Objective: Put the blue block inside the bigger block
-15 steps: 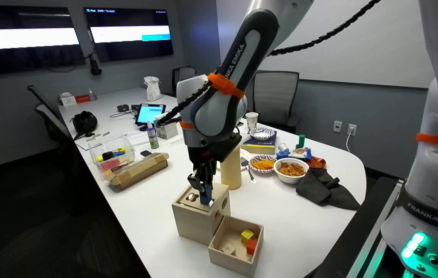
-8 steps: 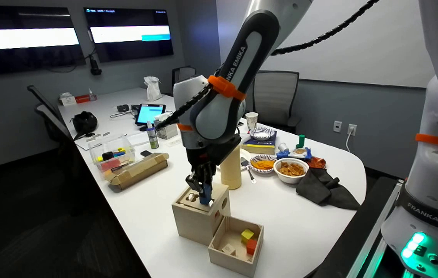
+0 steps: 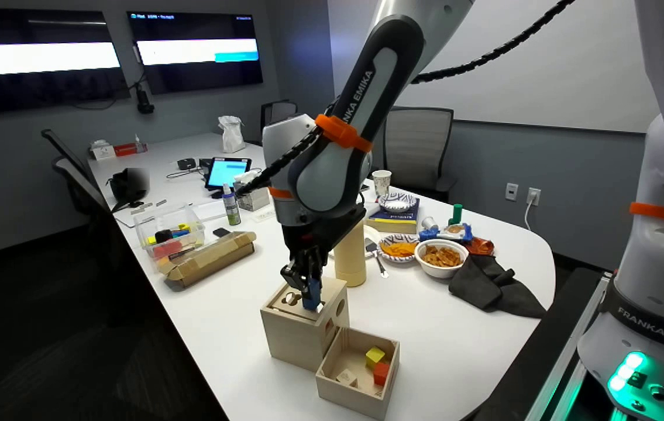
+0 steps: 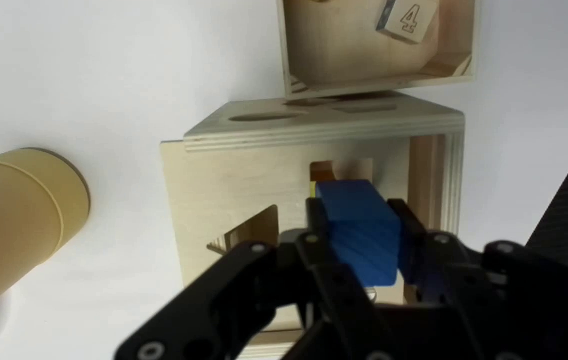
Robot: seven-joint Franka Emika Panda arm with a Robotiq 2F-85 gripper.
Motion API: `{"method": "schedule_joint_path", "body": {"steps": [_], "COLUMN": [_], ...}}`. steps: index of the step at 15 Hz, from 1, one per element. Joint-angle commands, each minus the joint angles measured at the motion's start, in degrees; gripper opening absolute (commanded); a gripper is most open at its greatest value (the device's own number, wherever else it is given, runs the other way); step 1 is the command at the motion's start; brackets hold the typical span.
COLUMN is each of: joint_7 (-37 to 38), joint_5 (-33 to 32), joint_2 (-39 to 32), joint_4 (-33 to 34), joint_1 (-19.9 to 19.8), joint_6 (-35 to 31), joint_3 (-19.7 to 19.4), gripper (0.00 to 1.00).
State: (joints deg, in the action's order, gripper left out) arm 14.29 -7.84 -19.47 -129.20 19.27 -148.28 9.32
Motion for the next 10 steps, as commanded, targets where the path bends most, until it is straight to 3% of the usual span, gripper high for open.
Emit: {"method": "schedule_joint_path", "body": {"steps": [1,10], "joint_7": [1.1,0.8], "joint_5": [0.0,1.5], "joint_2": [-0.5,0.9], "joint_4": [-0.5,-2.3], "joint_1": [0.5,0.2], "joint_6": [1.2,3.1], "joint_3": [0.0,1.0], "gripper": [0.09,0.09]}}
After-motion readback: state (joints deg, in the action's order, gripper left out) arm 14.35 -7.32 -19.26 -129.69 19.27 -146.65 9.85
